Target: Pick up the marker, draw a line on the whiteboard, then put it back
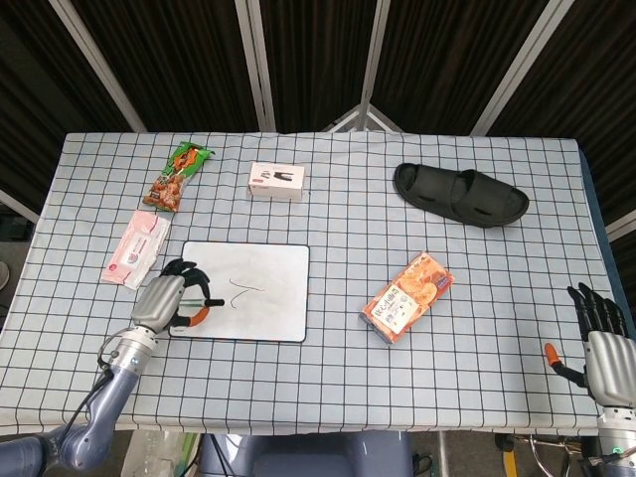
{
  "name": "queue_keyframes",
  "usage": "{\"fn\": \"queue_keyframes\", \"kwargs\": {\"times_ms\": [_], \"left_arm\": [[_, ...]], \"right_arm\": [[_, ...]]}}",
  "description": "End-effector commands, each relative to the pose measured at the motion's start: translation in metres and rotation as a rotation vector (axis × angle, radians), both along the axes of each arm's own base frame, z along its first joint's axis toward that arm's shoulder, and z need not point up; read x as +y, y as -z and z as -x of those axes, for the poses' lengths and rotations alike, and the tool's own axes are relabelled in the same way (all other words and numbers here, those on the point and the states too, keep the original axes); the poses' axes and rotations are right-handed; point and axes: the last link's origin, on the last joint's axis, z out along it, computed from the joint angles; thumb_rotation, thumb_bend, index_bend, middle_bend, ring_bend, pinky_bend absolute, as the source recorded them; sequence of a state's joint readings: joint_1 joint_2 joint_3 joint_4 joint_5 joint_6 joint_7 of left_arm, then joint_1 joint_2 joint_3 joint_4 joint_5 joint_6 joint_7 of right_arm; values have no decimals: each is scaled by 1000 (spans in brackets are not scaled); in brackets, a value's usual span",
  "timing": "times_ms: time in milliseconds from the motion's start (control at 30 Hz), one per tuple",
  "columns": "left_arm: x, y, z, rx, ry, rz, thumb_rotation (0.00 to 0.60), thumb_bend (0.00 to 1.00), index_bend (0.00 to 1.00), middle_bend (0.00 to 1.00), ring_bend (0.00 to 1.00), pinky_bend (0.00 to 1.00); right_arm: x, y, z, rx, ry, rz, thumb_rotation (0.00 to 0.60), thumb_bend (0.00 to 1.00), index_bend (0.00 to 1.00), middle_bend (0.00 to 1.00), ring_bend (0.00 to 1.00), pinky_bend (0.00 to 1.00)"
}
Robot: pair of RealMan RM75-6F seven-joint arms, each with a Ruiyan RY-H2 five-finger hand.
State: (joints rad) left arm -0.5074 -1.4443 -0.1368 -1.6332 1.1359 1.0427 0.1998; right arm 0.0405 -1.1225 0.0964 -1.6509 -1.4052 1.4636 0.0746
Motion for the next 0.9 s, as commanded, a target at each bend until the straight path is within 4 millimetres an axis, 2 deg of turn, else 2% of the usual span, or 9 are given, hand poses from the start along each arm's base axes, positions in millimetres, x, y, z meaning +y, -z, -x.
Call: {"fn": "queue_keyframes", "kwargs": {"times_ms": [33,200,333,433,567,900], "left_arm": [[-1,-5,12,241,26,48,600,560,750,268,127,26],[-3,-4,21,350,10,62,600,519,694,206,95,5],[-4,-5,24,386,-9,63,600,443,529,74,27,0],[-5,-6,26,402,-25,68,600,401,400,20,7,0],[-5,-8,26,406,-42,73,600,368,285,0,0,0],[-5,-20,24,379,-56,41,600,311,98,0,0,0]], "right_arm": [[0,0,0,0,0,0,600,343,0,0,0,0],[0,0,0,0,1,0,600,344,0,0,0,0],[0,0,0,-1,1,-1,600,343,0,0,0,0],[0,0,0,-1,2,-2,600,344,0,0,0,0],[-1,0,-1,0,2,-2,600,343,0,0,0,0],[-1,0,-1,1,2,-4,600,343,0,0,0,0]]}}
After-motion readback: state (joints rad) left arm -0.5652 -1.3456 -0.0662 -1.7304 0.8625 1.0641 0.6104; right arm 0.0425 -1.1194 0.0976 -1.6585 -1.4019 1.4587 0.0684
